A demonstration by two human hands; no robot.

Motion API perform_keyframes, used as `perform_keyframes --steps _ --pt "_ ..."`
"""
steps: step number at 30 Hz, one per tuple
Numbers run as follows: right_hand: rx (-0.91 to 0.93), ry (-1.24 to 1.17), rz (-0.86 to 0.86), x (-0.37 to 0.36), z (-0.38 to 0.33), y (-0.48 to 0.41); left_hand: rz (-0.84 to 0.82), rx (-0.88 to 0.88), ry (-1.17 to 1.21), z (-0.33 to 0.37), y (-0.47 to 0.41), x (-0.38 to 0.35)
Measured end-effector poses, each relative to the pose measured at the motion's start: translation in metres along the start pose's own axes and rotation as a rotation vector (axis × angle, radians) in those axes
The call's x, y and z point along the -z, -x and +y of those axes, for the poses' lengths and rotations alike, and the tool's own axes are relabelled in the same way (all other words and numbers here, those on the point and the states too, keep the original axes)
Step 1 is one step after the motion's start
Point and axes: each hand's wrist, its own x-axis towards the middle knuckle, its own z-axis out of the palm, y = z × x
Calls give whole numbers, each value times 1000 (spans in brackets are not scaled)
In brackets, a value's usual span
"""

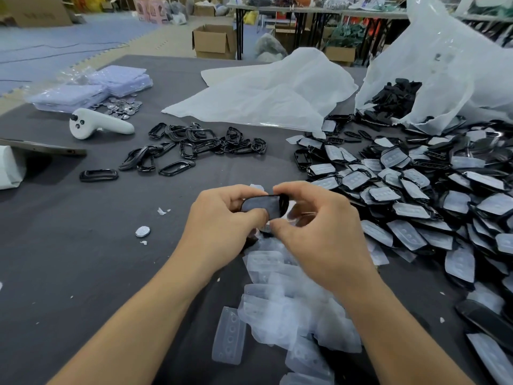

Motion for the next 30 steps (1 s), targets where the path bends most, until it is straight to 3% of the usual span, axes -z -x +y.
perform_keyframes --steps 4,7,11,15,20,24,30 --pt "178 158 6 -7 -3 6 -53 96 107 -3 -4 2" --pt "140 131 19 -6 -1 4 -62 100 68 -5 -5 4" --pt "73 185 71 9 5 -4 142 -87 -225 -13 -12 12" --pt "-47 314 316 31 16 -16 387 -127 -487 -23 -31 26" --pt "-262 463 518 53 26 -23 460 -131 -694 -36 -61 53" --pt "-157 504 480 44 19 -20 348 -42 -848 -44 -69 62" --pt "104 451 210 4 3 -5 338 -50 -914 -48 -68 58"
